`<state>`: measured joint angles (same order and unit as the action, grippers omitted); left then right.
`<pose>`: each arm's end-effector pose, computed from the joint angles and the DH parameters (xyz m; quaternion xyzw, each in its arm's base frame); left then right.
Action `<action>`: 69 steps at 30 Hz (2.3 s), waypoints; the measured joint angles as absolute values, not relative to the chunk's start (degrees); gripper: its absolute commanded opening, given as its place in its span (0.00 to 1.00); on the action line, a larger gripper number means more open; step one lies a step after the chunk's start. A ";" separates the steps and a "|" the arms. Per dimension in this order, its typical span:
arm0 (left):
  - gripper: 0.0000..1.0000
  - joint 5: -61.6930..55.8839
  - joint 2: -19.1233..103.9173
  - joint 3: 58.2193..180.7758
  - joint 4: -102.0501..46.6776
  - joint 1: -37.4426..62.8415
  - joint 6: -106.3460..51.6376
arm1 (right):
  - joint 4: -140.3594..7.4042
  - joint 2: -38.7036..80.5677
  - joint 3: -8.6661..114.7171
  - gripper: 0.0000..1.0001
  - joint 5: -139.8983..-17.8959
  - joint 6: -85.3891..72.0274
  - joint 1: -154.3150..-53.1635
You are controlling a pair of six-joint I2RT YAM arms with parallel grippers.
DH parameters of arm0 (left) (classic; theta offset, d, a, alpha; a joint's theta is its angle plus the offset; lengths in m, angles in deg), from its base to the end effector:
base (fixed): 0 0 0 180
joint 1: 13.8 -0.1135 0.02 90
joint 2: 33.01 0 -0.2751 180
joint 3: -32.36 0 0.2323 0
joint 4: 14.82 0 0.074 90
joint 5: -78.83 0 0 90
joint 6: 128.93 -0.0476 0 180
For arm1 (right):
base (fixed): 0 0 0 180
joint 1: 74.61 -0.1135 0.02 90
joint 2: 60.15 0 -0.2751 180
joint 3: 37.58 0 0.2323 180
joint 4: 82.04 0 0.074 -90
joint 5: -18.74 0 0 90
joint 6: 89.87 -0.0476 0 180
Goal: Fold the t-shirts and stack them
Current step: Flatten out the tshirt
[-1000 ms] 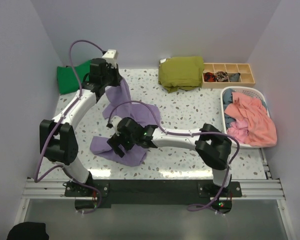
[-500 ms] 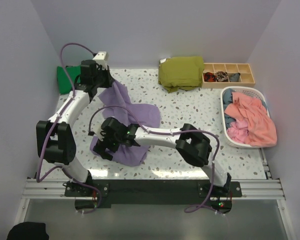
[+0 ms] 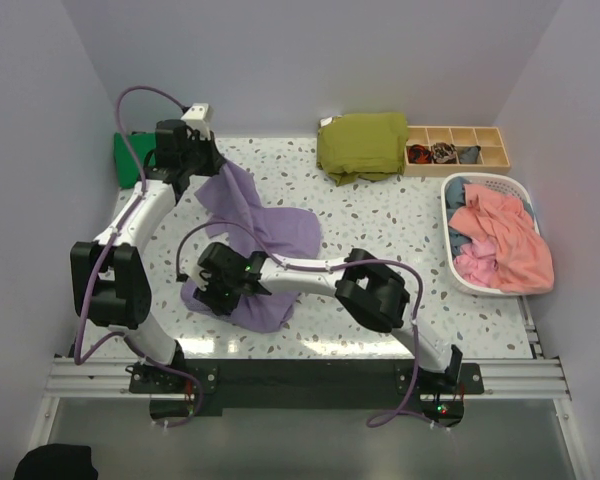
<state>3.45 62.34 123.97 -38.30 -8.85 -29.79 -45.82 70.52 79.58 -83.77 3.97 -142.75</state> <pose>0.3817 -0.0451 0.3173 0.0353 0.8486 -0.1712 0.4994 0.1777 0.4707 0.1760 -0.5788 0.7331 0.2687 0.2353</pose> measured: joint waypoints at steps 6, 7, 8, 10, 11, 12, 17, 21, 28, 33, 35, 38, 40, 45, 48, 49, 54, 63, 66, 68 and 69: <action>0.00 3.55 62.34 123.97 -38.46 -8.98 -29.79 | -47.46 65.56 72.31 0.00 -79.94 2.70 -142.75; 0.00 3.53 62.34 123.97 -38.48 -9.02 -29.79 | -48.18 62.41 69.00 0.00 -78.55 2.42 -142.75; 0.00 3.45 62.34 123.97 -38.50 -9.05 -29.79 | -48.33 58.30 65.40 0.00 -76.67 2.13 -142.75; 0.00 3.29 62.32 123.97 -38.61 -9.20 -29.79 | -47.61 47.81 59.02 0.00 -72.27 1.67 -142.82; 0.00 3.14 62.30 123.97 -38.72 -9.24 -29.76 | -47.50 43.49 57.38 0.00 -70.26 1.37 -142.82; 0.00 2.90 62.21 123.97 -38.96 -9.29 -29.76 | -47.94 37.96 55.67 0.00 -66.87 1.02 -142.86; 0.00 1.46 60.33 123.93 -41.21 -9.29 -29.26 | -49.10 11.66 48.98 0.00 -49.54 -1.08 -142.80; 0.00 0.84 56.16 122.51 -42.35 -9.29 -27.60 | -47.72 -1.52 43.59 0.00 -35.60 -3.59 -142.16; 0.00 -1.25 44.88 117.39 -47.29 -9.29 -23.23 | -38.01 -6.61 38.38 0.00 -14.29 -9.36 -141.33; 0.00 -2.39 34.56 117.46 -53.21 -9.29 -21.96 | -33.91 -9.36 38.10 0.00 -8.14 -11.70 -141.35; 0.00 -1.89 31.81 120.56 -55.68 -9.29 -21.98 | -33.49 -11.66 38.19 0.00 -6.61 -12.27 -141.35; 0.00 -0.27 28.90 125.35 -57.97 -9.29 -22.03 | -33.18 -14.65 39.10 0.00 -5.81 -12.42 -141.35; 0.00 1.41 27.09 128.34 -59.66 -9.29 -22.05 | -33.25 -16.49 40.22 0.00 -6.44 -11.99 -141.35; 0.00 6.53 24.31 137.13 -65.34 -9.29 -22.16 | -34.36 -22.59 42.40 0.00 -12.52 -9.87 -141.35; 0.00 8.69 21.93 140.32 -68.62 -9.29 -22.09 | -34.93 -27.51 44.79 0.00 -19.38 -8.84 -141.35; 0.00 9.06 21.08 140.84 -69.71 -9.29 -22.05 | -34.93 -28.64 45.86 0.00 -20.89 -8.79 -141.35; 0.00 10.35 16.73 144.60 -76.23 -9.29 -21.37 | -34.93 -30.61 54.45 0.00 -27.58 -8.36 -141.35; 0.00 8.17 11.59 137.24 -73.17 -9.29 -18.27 | -37.75 -22.39 56.26 0.00 -23.90 -2.17 -141.35; 0.00 6.42 11.11 122.59 -67.22 -9.29 -16.41 | -41.31 -16.97 52.15 0.00 -19.27 0.32 -141.29; 0.00 4.39 11.59 111.66 -63.70 -9.31 -14.73 | -43.76 -12.77 48.59 0.00 -16.32 1.35 -141.07; 0.00 3.49 12.16 107.45 -62.43 -9.35 -14.14 | -44.75 -10.76 46.84 0.00 -15.58 1.48 -140.59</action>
